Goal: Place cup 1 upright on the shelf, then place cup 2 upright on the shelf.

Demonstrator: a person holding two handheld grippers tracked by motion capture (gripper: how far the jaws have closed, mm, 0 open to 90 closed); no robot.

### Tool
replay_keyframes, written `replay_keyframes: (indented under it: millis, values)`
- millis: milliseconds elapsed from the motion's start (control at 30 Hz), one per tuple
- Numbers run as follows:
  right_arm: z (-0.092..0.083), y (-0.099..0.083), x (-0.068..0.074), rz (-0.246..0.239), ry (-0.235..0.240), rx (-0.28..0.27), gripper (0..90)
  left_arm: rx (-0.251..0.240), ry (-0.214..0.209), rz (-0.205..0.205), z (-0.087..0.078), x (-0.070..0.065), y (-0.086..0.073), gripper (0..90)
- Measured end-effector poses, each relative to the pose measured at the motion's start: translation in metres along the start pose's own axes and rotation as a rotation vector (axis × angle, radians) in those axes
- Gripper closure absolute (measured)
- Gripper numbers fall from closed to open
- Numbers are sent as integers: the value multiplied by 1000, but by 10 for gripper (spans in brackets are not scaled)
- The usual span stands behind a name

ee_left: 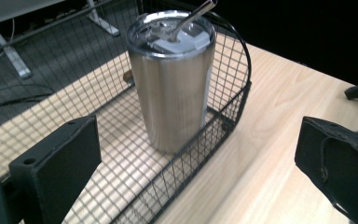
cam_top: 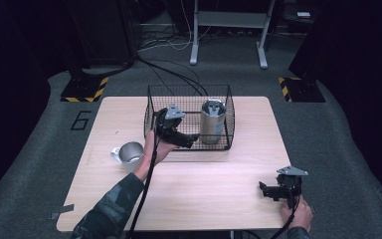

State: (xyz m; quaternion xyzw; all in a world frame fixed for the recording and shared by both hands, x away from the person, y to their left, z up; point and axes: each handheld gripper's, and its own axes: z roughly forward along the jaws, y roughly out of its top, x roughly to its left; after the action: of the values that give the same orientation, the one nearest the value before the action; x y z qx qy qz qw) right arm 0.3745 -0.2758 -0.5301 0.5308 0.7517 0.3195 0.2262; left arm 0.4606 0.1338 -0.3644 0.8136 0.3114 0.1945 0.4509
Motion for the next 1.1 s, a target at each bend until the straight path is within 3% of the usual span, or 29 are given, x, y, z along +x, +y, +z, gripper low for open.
replay_keyframes:
  millis: [600, 833, 967, 1100]
  values:
    - [0, 0, 0, 0, 0, 0, 0, 8, 93, 6, -53, -15, -52, 1]
    - [0, 0, 0, 0, 1, 1, 0, -16, 129, -30, -73, -16, -66, 1]
    - [0, 0, 0, -1, 1, 1, 0, -4, 154, -31, -81, -15, -76, 1]
    - [0, 0, 0, 0, 0, 0, 0, 1, 179, -58, -90, -8, -85, 1]
